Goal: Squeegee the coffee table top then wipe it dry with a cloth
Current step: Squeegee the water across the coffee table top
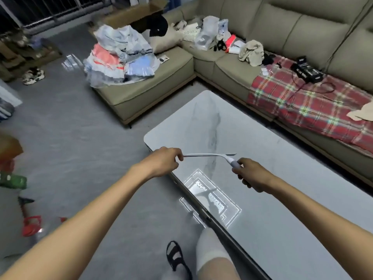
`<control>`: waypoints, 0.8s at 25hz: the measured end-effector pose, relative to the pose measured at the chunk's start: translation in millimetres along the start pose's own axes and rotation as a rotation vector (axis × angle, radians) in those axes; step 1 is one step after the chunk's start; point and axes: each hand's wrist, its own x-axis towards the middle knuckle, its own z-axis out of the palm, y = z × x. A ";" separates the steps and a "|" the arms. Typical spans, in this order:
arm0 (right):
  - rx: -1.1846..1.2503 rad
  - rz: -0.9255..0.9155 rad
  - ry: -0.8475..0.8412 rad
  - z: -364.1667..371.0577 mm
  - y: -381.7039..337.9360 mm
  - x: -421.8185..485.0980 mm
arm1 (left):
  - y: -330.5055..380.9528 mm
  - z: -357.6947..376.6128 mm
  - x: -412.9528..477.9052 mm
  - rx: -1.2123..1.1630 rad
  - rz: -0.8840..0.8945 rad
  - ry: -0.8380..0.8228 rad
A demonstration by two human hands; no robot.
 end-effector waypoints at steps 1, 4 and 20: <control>0.030 0.021 0.008 -1.8 -16.6 16.6 | -6.8 -17.1 24.5 -0.002 0.018 -0.018; 0.092 0.072 0.015 -4.2 -50.7 85.2 | -29.2 -53.4 109.7 0.033 0.056 -0.088; 0.055 0.215 0.291 -15.9 -123.7 484.4 | -188.7 -82.4 565.2 0.111 -0.013 -0.202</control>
